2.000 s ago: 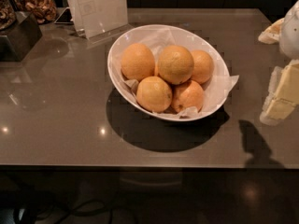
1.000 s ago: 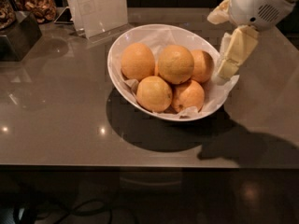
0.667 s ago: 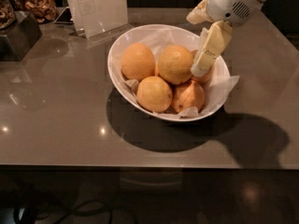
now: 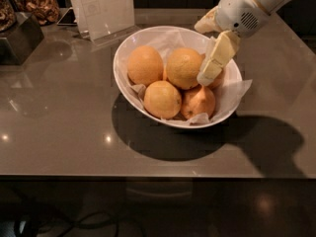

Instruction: Pick orange from white bowl

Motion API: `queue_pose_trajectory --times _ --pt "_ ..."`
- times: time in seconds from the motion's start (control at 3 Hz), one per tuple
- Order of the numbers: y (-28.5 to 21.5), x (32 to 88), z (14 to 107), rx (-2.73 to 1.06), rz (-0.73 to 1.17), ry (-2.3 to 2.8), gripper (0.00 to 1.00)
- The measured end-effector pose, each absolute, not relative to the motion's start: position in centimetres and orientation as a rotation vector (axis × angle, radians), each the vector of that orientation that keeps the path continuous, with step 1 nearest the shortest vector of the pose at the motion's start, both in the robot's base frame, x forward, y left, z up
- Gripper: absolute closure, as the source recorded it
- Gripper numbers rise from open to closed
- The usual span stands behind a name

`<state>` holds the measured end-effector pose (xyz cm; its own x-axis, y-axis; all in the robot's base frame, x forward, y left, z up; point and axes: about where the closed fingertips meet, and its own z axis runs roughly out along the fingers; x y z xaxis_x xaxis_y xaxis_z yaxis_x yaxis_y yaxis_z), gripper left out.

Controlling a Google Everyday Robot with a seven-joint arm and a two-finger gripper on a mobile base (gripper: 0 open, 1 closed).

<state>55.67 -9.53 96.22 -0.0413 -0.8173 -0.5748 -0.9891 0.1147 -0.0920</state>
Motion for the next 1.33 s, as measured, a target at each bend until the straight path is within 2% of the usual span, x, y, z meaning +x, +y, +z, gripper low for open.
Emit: queue_pose_trajectory --times 0.67,1.33 --pt "-6.9 56.8 93.6 -1.719 0.662 1.859 0.0" --pt "-6.5 56.5 92.3 -1.709 0.682 1.88 0.0"
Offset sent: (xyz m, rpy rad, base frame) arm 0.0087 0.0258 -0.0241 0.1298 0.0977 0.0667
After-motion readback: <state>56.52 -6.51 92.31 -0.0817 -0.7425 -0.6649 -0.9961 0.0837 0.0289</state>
